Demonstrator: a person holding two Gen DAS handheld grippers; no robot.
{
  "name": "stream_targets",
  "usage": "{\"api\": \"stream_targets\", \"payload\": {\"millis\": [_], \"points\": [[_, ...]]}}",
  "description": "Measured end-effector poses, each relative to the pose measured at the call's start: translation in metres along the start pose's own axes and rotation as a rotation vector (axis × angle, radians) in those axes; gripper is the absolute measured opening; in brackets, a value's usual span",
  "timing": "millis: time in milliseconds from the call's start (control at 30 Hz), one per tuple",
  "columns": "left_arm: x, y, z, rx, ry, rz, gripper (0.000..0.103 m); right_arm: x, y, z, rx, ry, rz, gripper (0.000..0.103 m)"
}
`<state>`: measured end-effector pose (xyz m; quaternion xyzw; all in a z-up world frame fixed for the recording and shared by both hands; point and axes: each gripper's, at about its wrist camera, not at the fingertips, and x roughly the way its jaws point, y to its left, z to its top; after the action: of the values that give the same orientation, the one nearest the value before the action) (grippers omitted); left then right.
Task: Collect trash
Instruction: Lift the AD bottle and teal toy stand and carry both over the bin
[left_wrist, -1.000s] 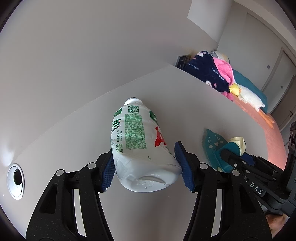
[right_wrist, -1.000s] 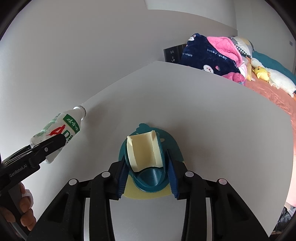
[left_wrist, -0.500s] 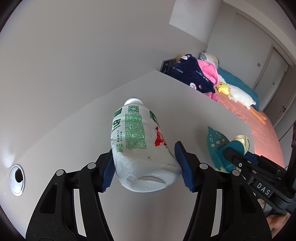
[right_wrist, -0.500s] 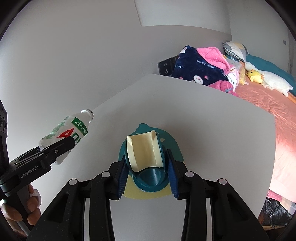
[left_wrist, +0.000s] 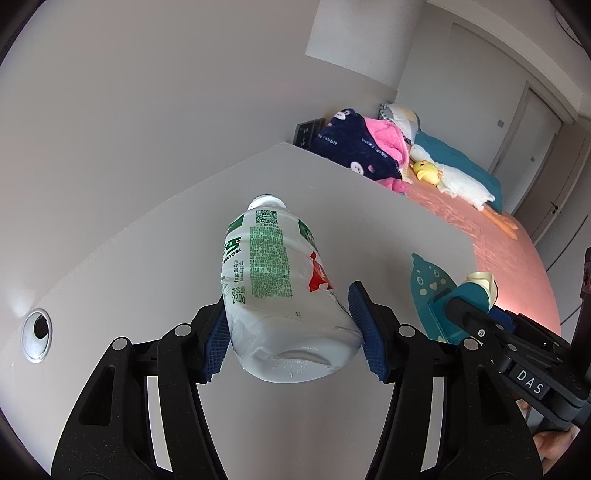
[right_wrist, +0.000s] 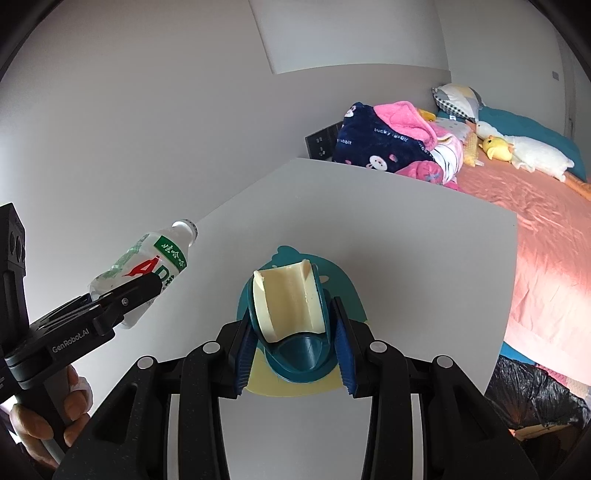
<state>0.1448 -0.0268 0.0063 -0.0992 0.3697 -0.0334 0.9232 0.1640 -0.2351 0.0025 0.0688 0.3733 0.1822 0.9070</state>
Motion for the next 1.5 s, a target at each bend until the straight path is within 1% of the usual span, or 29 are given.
{"api": "stream_targets", "payload": {"millis": [633,1133,1400,1500], "points": [[-0.038,-0.049,-0.027,0.05,-0.004,-0.069,0.059,-0.072,-0.022,-0.037,0.056,-0.058,-0.023,0.04],[-0.052,-0.09,-0.047,0.093,-0.001,-0.131,0.059,-0.119,-0.045,-0.067,0.093,-0.108,-0.066,0.04],[-0.053,-0.118,-0.058,0.135,0.012,-0.165,0.059,-0.14,-0.061,-0.081,0.121,-0.129,-0.094,0.04],[-0.053,-0.129,-0.061,0.15,0.02,-0.184,0.054,-0.147,-0.07,-0.086,0.135,-0.13,-0.109,0.04]]}}
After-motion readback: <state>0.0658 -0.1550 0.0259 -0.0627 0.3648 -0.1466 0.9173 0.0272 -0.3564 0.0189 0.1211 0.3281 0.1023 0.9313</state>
